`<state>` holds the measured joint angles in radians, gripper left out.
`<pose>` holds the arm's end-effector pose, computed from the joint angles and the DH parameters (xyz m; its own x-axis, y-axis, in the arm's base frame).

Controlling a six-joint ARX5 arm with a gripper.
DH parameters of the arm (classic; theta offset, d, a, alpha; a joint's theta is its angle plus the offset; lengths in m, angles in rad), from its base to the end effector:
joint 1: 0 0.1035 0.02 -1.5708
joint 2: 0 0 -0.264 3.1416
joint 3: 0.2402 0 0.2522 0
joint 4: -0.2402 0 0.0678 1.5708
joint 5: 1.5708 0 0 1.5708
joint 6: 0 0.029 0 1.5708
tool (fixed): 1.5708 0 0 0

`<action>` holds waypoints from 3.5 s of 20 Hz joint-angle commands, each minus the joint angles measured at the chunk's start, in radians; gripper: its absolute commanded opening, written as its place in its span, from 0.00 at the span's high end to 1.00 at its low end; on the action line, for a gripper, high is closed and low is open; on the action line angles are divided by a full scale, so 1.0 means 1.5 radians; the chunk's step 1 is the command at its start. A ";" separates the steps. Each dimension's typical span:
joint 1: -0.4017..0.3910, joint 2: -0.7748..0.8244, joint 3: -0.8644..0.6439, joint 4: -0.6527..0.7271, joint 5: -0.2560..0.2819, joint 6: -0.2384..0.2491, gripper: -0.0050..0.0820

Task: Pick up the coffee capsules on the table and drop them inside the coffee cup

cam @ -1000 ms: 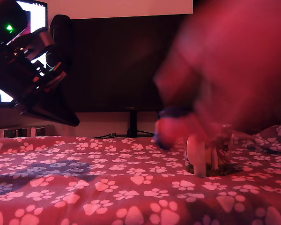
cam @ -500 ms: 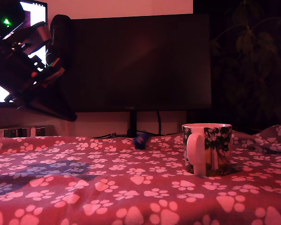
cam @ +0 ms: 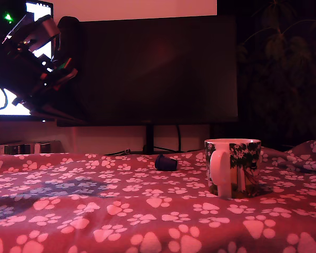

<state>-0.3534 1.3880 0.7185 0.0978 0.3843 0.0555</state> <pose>0.2598 -0.1074 0.2069 0.6017 -0.6216 -0.5016 0.6439 0.7491 -0.1559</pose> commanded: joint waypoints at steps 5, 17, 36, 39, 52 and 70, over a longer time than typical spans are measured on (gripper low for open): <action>-0.005 -0.009 -0.009 0.011 0.002 0.003 0.96; -0.028 -0.009 -0.009 0.048 0.014 0.016 0.12; -0.049 0.084 -0.009 0.157 -0.001 0.014 0.12; -0.057 0.121 -0.009 0.236 -0.009 0.014 0.12; -0.080 0.235 -0.009 0.461 -0.044 -0.057 0.12; -0.126 0.337 0.043 0.541 -0.112 -0.085 0.12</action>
<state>-0.5331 1.8824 0.7654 0.8978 0.2184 -0.0700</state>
